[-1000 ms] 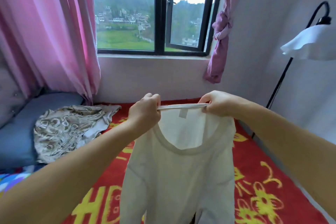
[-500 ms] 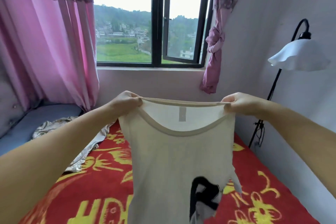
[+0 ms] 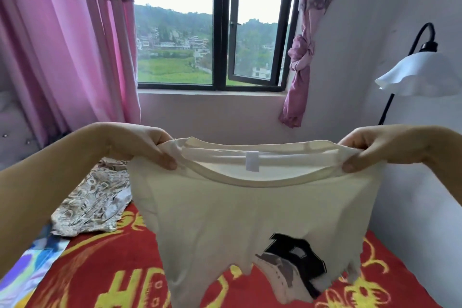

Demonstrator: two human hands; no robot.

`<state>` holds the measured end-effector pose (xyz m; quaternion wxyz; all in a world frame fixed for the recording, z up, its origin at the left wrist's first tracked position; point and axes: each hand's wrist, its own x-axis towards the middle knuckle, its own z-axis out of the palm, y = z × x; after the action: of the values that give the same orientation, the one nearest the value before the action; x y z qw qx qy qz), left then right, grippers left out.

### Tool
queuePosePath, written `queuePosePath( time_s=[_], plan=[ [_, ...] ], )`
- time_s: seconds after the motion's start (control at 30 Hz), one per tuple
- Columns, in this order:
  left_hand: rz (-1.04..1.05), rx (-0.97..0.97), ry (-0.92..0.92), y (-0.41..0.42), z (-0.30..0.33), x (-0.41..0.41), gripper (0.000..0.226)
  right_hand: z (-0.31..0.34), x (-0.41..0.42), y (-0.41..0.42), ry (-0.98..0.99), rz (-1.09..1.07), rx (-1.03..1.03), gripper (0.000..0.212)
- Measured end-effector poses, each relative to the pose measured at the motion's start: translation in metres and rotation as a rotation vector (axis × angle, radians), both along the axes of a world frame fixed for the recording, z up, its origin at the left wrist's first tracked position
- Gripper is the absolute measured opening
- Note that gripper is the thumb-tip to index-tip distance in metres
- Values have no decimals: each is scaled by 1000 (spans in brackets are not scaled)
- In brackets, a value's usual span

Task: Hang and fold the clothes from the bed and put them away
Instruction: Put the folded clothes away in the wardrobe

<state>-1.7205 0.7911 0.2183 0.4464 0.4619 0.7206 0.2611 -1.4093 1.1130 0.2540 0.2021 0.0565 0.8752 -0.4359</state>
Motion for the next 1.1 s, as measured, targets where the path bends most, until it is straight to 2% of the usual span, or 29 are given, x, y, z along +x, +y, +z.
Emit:
queuePosePath(
  time_s=[0.1,0.23,0.33,0.4,0.5,0.57,0.63,0.73,0.77,0.8,0.83,0.9,0.97,1.0,1.03,1.07,1.1],
  plan=[
    [98,49,-13,-2,-8,-11,35,-12,-2,11,152,-213,19,27],
    [534,242,38,16,-39,-7,49,-58,-29,12,385,-626,6,25],
    [777,326,-64,49,-67,18,29,-90,-71,-6,404,-790,133,31],
    [821,362,-188,73,-79,42,18,-105,-98,-28,429,-787,91,34],
    [736,392,-381,102,-84,78,25,-113,-127,-75,528,-699,-67,35],
    [686,415,-430,111,-81,94,25,-112,-136,-101,585,-566,-116,28],
    [688,464,-451,108,-74,97,21,-108,-138,-111,573,-420,-8,30],
    [627,499,-576,93,-62,93,23,-101,-130,-105,441,-292,182,60],
    [597,500,-577,90,-59,92,27,-102,-128,-103,418,-273,245,63],
    [562,515,-507,89,-58,92,29,-102,-127,-102,417,-273,280,63],
    [531,549,-344,88,-58,92,29,-102,-126,-102,431,-282,278,63],
    [488,668,187,87,-61,91,31,-101,-124,-102,464,-305,194,67],
    [365,641,811,84,-64,86,61,-93,-123,-100,507,-293,123,64],
    [276,584,1017,83,-67,82,73,-88,-122,-100,521,-258,109,58],
    [193,536,1122,82,-68,80,74,-84,-121,-99,522,-207,110,51],
    [139,518,1123,81,-67,77,65,-80,-120,-99,512,-150,121,46],
    [117,540,1038,80,-67,75,50,-75,-118,-100,499,-101,137,46]
  ],
)
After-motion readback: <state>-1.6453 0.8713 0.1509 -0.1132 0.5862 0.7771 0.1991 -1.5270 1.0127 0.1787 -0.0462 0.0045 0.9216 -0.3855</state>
